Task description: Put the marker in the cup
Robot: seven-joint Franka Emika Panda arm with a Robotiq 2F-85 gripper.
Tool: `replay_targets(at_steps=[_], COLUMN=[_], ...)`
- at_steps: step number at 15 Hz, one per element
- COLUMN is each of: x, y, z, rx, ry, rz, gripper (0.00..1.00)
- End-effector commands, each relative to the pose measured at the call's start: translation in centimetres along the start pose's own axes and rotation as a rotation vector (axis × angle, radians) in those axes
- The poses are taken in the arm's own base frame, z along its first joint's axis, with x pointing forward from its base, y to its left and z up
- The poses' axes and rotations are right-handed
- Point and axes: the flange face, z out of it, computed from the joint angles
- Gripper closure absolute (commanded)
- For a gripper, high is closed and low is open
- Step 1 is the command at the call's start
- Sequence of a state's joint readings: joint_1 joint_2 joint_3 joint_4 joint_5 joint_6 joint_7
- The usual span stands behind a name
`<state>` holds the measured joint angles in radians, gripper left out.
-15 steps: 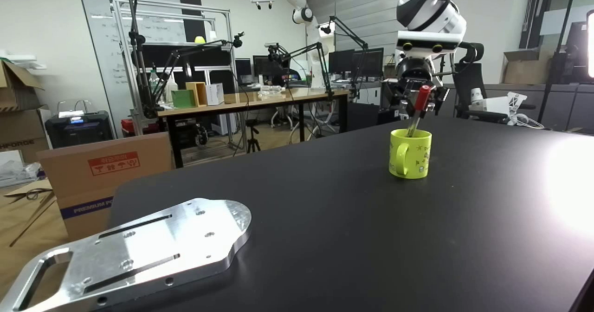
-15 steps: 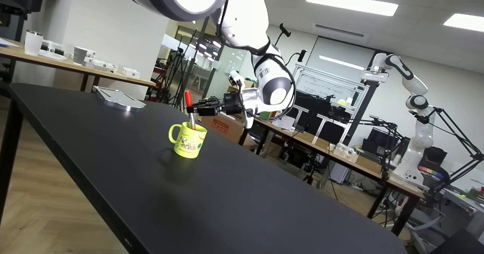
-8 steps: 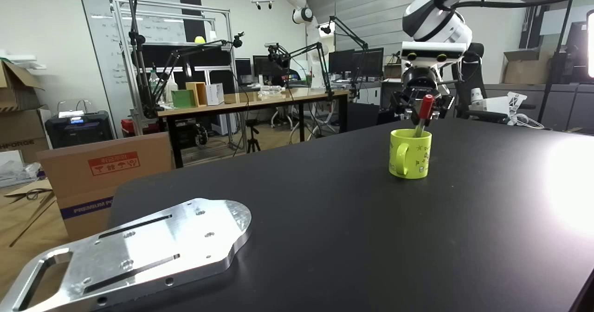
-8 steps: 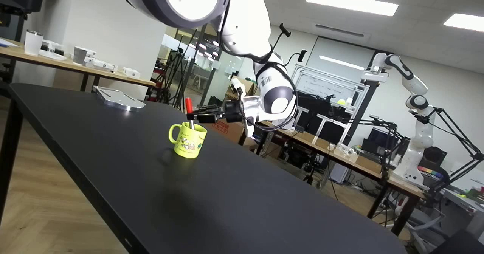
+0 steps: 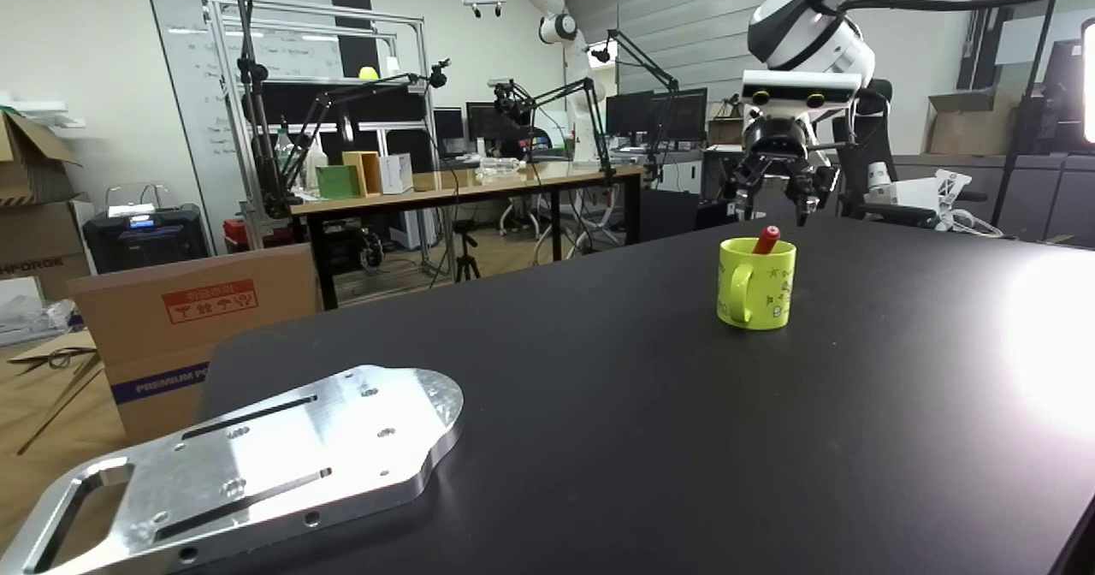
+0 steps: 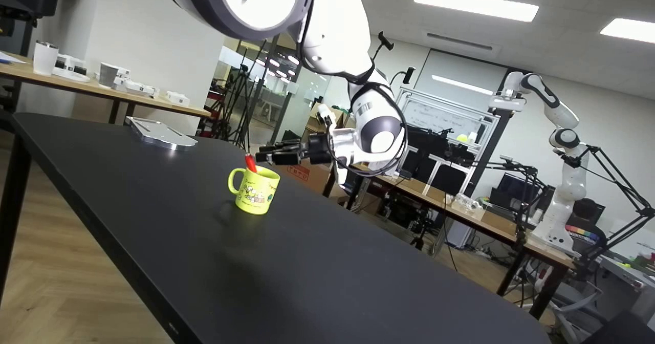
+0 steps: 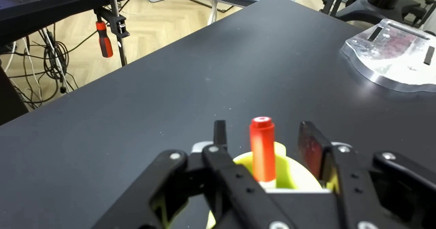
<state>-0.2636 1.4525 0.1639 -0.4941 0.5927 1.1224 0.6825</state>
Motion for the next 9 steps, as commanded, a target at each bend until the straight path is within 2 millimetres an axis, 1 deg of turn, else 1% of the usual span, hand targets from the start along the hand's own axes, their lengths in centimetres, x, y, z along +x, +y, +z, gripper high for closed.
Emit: replay_targets(at_steps=[1,2,3,5,6,7,9], x=[-1.8,-2.4,-2.9,-3.9,-2.4,-2.9,-3.2], y=[-0.7,-0.9,-1.0,-0.8,-0.8,-0.8,-0.8], z=[-1.2,-1.5,-1.7,-1.8,-0.9,-1.1,-1.3], rx=[0.021,0.02,0.016,-0.013,-0.008,-0.014,-0.019], ry=[-0.006,-0.007,-0.013,-0.04,-0.021,-0.028,-0.032], rz=[-0.01,-0.019,-0.03,-0.035,-0.048,-0.054,-0.058], gripper=[0.11,0.05,0.01,0.0,0.02,0.0,0.0])
